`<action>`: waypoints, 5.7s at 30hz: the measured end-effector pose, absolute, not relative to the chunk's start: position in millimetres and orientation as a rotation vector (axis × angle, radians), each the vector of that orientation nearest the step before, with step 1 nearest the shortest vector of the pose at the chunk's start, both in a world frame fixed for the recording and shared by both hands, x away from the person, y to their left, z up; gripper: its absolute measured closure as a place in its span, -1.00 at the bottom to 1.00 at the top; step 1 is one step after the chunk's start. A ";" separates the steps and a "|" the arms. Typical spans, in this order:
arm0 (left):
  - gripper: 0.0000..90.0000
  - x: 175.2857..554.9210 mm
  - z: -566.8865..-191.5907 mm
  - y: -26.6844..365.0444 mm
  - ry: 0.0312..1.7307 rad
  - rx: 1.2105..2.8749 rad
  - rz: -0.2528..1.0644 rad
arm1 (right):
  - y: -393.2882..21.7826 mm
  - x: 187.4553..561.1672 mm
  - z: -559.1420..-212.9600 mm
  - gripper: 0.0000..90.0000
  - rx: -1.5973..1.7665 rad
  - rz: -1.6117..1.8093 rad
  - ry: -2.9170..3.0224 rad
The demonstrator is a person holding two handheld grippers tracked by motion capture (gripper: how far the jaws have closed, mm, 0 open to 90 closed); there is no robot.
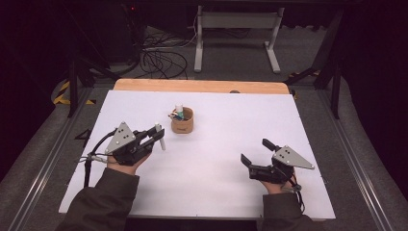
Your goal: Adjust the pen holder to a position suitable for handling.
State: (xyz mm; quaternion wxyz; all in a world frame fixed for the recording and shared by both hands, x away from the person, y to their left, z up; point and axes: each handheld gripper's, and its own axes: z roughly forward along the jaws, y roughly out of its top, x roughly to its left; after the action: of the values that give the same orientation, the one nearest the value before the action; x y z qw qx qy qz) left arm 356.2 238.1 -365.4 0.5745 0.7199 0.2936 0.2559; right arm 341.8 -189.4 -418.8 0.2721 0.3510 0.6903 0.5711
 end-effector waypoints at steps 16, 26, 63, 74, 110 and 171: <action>0.71 381.9 -333.3 222.4 0.649 1.658 0.644 | -193.2 341.9 -418.1 -0.86 0.952 1.543 1.842; 0.71 403.6 -322.3 207.9 0.649 1.644 0.651 | -193.8 342.2 -418.5 -0.86 0.958 1.544 1.844; 0.72 467.4 -365.0 167.5 0.838 1.628 0.681 | -194.1 341.3 -419.5 -0.86 0.954 1.555 1.860; 0.72 469.1 -373.2 166.4 0.860 1.656 0.638 | -194.2 341.2 -420.0 -0.86 0.958 1.552 1.864; 0.40 469.9 -378.2 169.3 0.863 1.704 0.605 | -193.5 341.6 -421.4 -0.86 0.957 1.548 1.871; -0.52 416.0 -362.3 200.8 0.745 1.719 0.610 | -195.2 342.2 -423.4 -0.86 0.965 1.532 1.859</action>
State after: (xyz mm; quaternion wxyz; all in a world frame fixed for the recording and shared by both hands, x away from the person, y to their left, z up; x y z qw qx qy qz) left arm 416.0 200.8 -362.3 0.5529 0.7270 0.3149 0.2580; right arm 342.2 -195.2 -423.4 0.2699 0.3582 0.6898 0.5683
